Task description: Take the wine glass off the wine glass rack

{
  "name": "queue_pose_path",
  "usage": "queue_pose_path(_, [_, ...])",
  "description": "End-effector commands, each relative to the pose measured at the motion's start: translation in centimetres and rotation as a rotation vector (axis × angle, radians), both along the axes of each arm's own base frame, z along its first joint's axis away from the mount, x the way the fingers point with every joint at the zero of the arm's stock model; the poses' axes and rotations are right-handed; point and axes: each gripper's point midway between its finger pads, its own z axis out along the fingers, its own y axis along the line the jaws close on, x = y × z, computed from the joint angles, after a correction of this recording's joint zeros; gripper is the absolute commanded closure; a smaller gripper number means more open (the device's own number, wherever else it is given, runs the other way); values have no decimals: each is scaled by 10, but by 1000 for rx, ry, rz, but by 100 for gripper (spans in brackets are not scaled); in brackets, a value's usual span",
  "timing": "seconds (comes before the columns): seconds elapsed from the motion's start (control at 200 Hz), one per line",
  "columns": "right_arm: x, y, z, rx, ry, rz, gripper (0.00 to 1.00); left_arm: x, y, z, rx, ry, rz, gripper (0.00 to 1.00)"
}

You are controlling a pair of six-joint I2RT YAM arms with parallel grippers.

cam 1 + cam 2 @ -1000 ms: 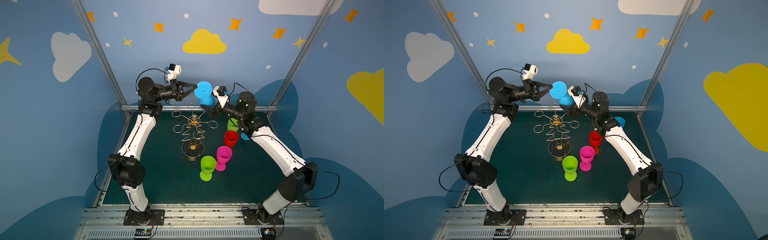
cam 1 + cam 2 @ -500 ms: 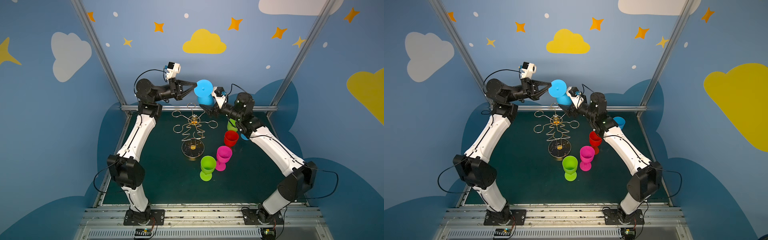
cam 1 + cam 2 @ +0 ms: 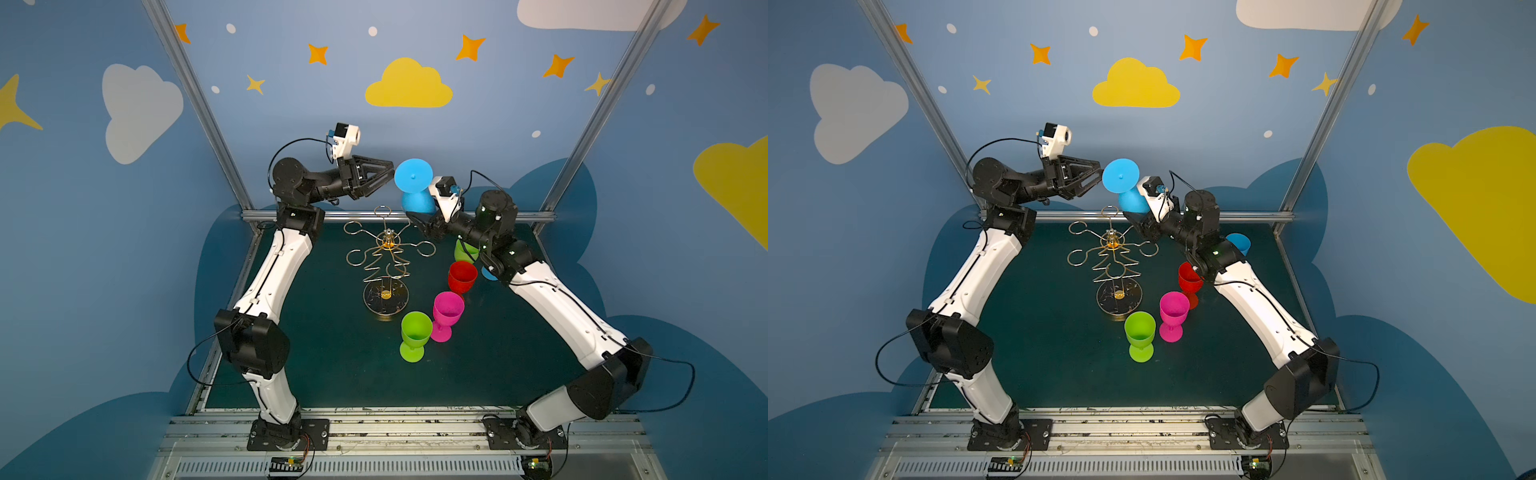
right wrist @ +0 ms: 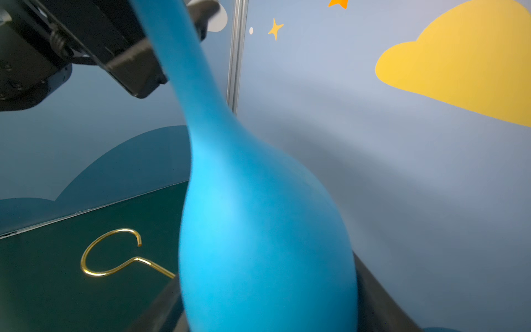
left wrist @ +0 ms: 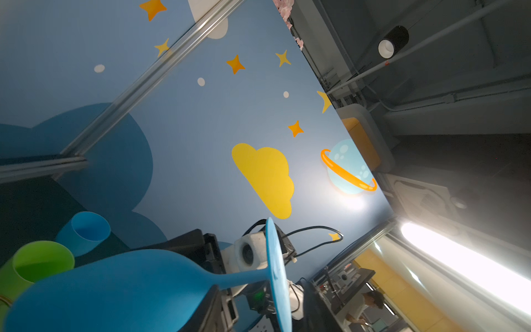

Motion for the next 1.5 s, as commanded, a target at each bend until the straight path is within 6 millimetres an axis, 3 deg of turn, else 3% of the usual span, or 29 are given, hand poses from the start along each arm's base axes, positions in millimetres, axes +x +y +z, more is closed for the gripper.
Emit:
queue_pose_path(0.0, [-19,-19,10,20,63,-57,62,-7,14,18,-4,-105,74,41])
queue_pose_path(0.195, [-46,-52,-5,-22,209,-156,68,7,20,2,92,-286,214,37])
queue_pose_path(0.295, [-59,-69,-18,-63,301,-203,70,12,19,-17,195,-490,355,37])
queue_pose_path(0.395, [-75,-78,-29,-100,396,-211,71,4,14,-28,254,-772,476,37])
queue_pose_path(0.551, [-92,-82,-36,-116,464,-197,74,-12,1,-44,326,-1104,557,39])
queue_pose_path(0.736, [-100,-75,-39,-125,507,-166,76,-30,-17,-54,376,-1309,546,41])
queue_pose_path(1.206, [-101,-45,-54,-180,578,-96,79,-50,-40,-57,403,-1446,506,47])
queue_pose_path(1.352, [-103,-38,-59,-204,599,-77,79,-53,-41,-59,409,-1455,495,55])
queue_pose_path(1.492, [-107,-35,-63,-216,617,-65,78,-52,-42,-61,415,-1452,493,69])
